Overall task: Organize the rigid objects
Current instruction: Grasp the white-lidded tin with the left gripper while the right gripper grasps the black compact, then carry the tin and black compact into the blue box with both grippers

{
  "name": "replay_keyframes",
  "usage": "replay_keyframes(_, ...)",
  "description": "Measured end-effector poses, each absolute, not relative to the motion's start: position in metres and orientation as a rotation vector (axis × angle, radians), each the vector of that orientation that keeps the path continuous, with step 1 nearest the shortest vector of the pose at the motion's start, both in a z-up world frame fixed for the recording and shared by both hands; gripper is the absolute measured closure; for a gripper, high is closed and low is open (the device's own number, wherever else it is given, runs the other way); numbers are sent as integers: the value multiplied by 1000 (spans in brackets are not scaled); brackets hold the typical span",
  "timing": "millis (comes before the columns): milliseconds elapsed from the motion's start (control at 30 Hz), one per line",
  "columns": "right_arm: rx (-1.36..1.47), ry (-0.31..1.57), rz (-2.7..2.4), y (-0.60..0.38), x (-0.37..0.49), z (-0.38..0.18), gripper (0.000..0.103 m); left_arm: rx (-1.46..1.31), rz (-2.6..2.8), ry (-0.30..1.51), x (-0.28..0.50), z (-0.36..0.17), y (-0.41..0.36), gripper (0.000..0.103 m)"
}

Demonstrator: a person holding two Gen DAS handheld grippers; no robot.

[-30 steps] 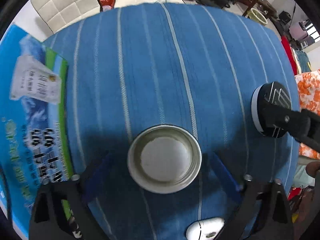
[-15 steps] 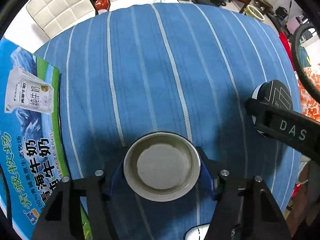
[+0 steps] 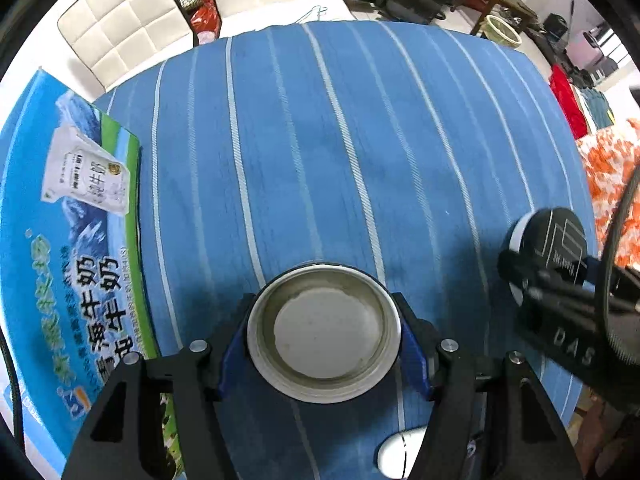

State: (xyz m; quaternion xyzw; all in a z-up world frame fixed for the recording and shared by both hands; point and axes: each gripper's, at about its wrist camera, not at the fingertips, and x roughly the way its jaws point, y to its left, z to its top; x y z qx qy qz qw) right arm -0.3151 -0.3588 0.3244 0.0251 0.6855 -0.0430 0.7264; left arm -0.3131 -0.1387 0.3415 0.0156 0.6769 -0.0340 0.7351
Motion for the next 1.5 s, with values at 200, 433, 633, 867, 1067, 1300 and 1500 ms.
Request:
replay_keyframes(200,78,1476,-91,-363,-341,345,26,53,-106,1457,-336,366,-151,41)
replay_keyframes(433,92,1401,-72,-353,-366,395,26,40,-129,1411,-364,390,-134,41)
replay_keyframes(633,105,1327,-29,-332,-393,452,26,22,-181,1337,-385,434,-113,41)
replay_keyframes(867,111,1264,61,-269,-418,507,26,-13,-206,1265,-411,484,-68,41)
replay_keyframes(1067,131,1243,170,-188,-431,535,26,-38,-156,1229,-431,518,-3,41)
replay_keyframes(1300,118,1279,266,-86,-424,522,26,-48,-18,1204,-447,534,98,40)
replay_keyframes(1500,167,1387,326,-21,-405,475,26,-88,79,1233,-445,518,183,40)
